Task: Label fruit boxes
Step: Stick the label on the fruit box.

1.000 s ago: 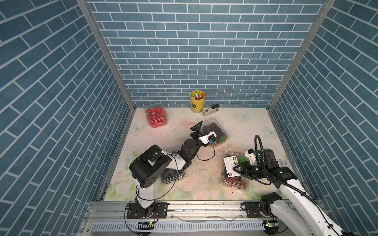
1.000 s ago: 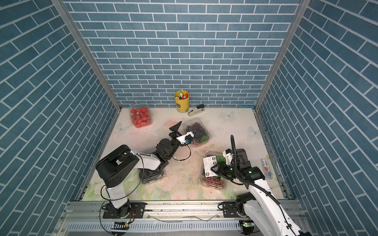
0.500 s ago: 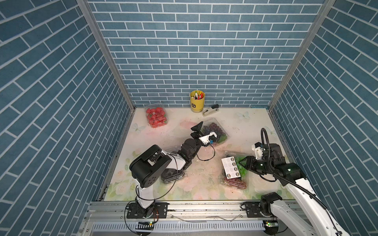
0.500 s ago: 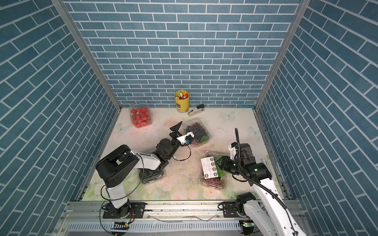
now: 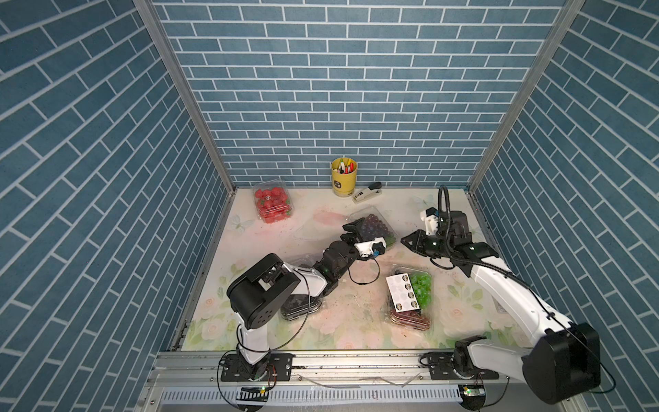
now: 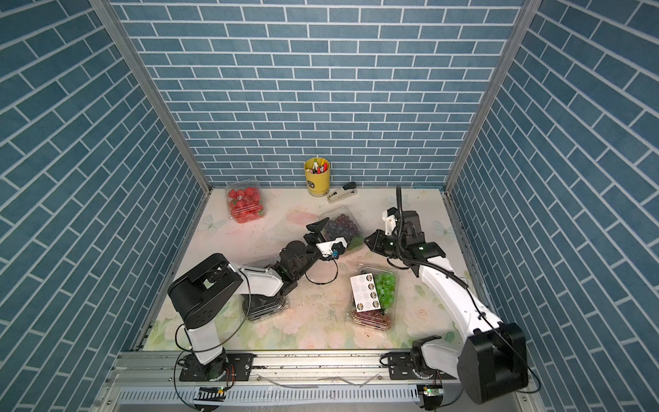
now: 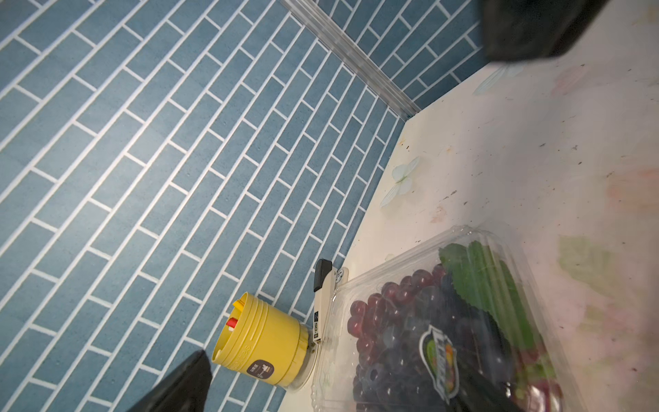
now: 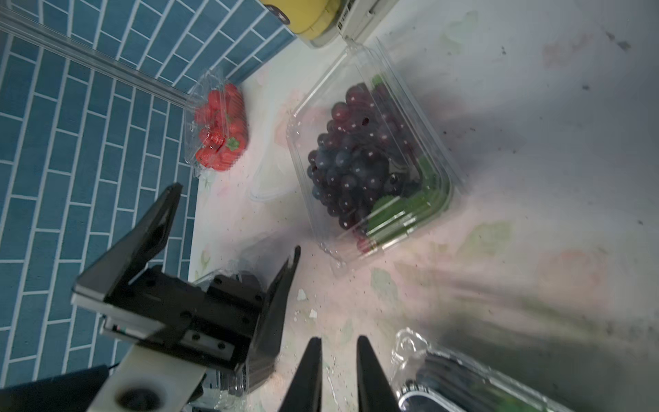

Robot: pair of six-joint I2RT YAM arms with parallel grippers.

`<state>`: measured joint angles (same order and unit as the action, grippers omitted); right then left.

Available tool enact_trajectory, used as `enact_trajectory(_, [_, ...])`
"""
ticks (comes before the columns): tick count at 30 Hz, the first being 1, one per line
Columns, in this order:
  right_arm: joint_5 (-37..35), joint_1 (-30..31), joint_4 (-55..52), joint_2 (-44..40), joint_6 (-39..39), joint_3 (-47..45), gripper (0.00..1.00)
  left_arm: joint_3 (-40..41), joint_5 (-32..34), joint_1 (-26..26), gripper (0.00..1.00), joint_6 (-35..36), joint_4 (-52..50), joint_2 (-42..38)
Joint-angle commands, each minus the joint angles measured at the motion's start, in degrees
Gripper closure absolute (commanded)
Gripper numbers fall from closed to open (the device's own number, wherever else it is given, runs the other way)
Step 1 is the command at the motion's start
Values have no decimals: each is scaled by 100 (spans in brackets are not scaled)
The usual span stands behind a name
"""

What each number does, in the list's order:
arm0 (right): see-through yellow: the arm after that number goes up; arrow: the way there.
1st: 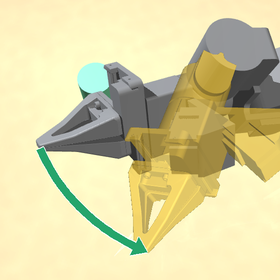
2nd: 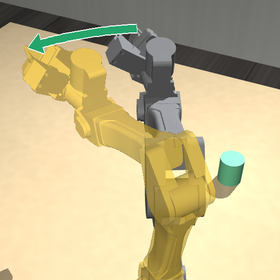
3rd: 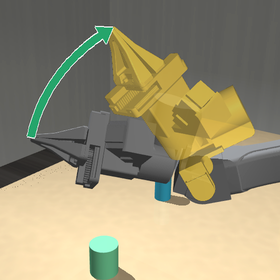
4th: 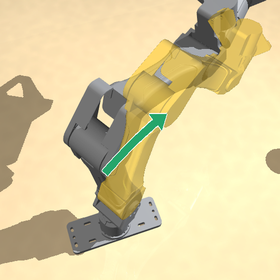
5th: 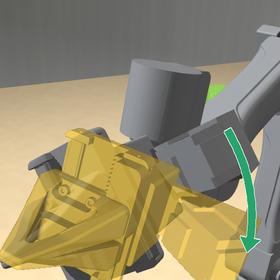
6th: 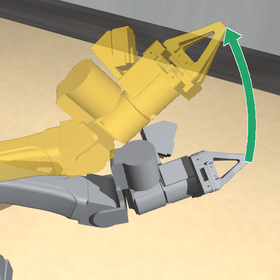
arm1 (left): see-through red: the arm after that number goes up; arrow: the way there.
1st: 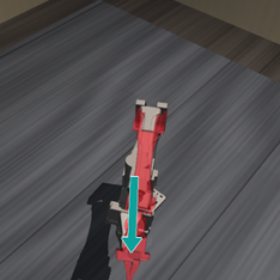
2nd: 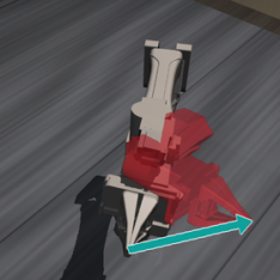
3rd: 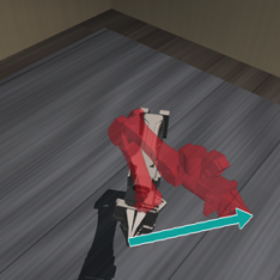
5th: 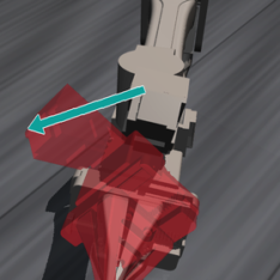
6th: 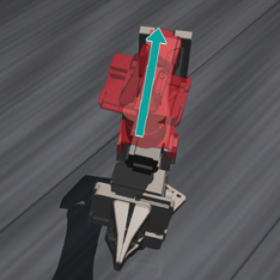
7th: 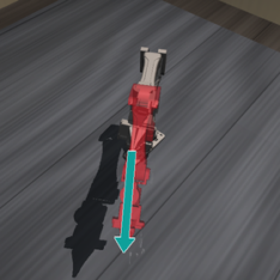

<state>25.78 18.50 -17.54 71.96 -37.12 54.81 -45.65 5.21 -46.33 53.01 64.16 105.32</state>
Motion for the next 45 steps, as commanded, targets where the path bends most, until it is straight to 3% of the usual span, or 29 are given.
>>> enact_trajectory(1, [384, -25, 852, 451, -320, 400, 85, -171, 111, -43, 0, 217, -35, 75])
enact_trajectory(11, [941, 28, 1454, 1382, -800, 770, 86, -169, 111, -47, 0, 305, 58, 138])
enact_trajectory(20, [1024, 316, 1224, 1754, -722, 971, 85, -174, 115, -61, 0, 359, 45, 127])
enact_trajectory(45, [358, 642, 622, 1987, -340, 1024, 79, -184, 158, -69, 0, 385, 80, 156])
